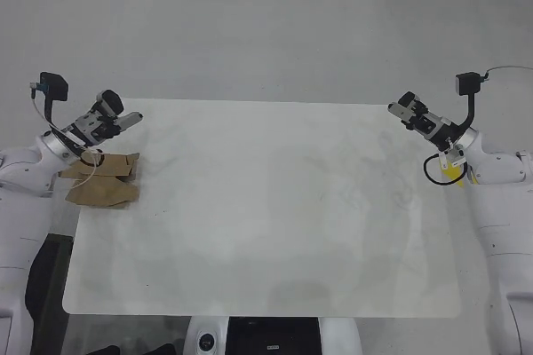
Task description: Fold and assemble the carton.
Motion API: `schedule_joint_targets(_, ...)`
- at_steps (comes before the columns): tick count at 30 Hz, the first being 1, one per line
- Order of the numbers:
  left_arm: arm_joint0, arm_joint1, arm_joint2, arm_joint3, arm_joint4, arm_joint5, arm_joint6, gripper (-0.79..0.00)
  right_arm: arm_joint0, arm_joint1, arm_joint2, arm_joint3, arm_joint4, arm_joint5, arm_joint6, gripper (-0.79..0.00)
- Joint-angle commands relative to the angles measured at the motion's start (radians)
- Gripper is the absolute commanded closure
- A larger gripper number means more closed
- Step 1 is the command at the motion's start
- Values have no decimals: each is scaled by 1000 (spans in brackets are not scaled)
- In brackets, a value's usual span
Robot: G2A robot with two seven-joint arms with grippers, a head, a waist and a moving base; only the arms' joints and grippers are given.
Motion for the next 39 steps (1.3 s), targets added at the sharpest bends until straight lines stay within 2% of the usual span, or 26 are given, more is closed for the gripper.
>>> schedule_joint_targets(1, -9, 8, -3, 12, -84, -11, -113, -785, 0, 0, 0, 0, 0, 0, 0, -785)
schedule_joint_targets(8, -39, 39, -37, 103, -272, -15, -345, -785, 0, 0, 0, 0, 0, 0, 0, -785)
schedule_joint_targets(13, -57, 60, -68, 186, -317, 7, -407, -785, 0, 0, 0, 0, 0, 0, 0, -785)
schedule_joint_targets(21, -91, 90, -111, 310, -316, 40, -427, -785, 0, 0, 0, 0, 0, 0, 0, -785)
schedule_joint_targets(26, -126, 110, -128, 386, -234, 73, -408, -785, 0, 0, 0, 0, 0, 0, 0, -785)
schedule_joint_targets(32, -155, 127, -132, 463, -117, 134, -327, -785, 0, 0, 0, 0, 0, 0, 0, -785)
schedule_joint_targets(39, -168, 132, -113, 516, -35, 194, -250, -785, 0, 0, 0, 0, 0, 0, 0, -785)
